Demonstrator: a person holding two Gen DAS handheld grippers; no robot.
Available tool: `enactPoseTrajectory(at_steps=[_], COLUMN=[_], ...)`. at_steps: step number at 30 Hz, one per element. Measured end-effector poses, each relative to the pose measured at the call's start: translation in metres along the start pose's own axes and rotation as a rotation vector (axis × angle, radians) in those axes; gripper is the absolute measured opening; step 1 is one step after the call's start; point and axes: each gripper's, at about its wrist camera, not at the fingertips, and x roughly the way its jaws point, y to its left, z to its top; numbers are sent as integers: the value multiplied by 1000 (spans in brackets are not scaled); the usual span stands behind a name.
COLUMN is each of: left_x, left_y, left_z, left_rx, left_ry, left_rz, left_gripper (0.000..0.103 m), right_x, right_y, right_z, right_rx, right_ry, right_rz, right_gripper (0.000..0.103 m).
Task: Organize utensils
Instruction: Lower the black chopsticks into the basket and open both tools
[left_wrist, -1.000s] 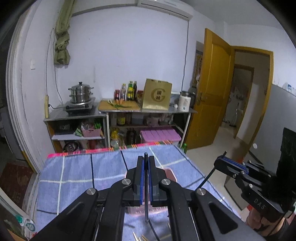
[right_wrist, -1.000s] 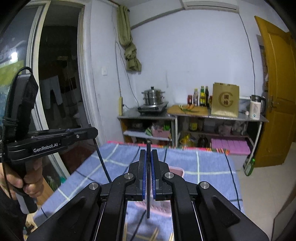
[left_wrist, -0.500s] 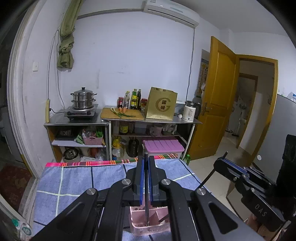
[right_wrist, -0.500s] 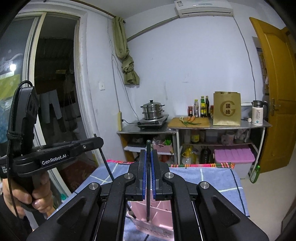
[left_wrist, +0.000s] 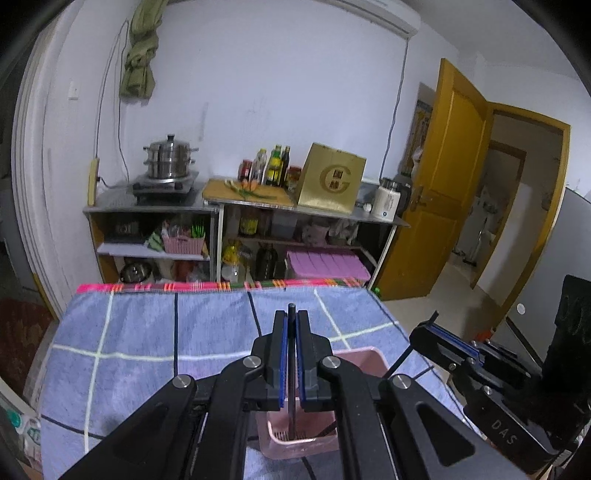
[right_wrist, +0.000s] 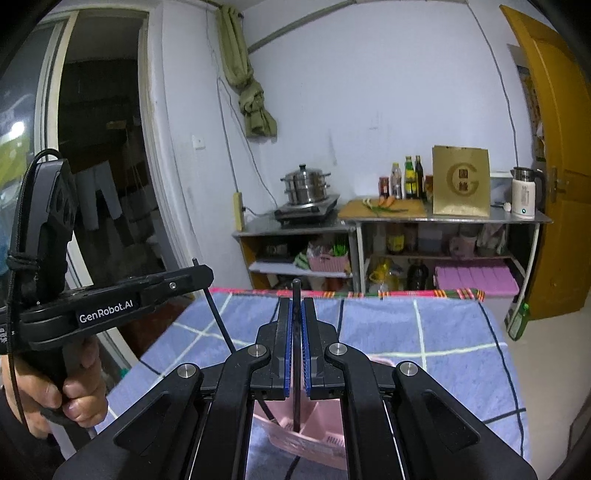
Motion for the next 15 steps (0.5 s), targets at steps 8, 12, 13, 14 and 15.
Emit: enactPoseTrajectory(at_steps=[8,12,13,14,15], left_x=[13,15,13,12,11], left_y=[8,8,8,7,7], left_z=[-19,-24,-26,-26,-27], left_rx=[-14,-8,-6,-6,-7], left_ry=[41,56,56,56,55], left_rz=[8,16,17,17,17], left_gripper=[4,4,4,5,8], right_x=[11,13,12,11,10], right_y=[-7,-7,-7,-7,-7], right_z=[-12,-15,-15,-15,-15], right_rx=[14,9,8,8,8], right_ry=[48,60,60,60,58], right_rz=[-21,-31,-33,-35,-38], right_gripper=[4,4,4,5,5])
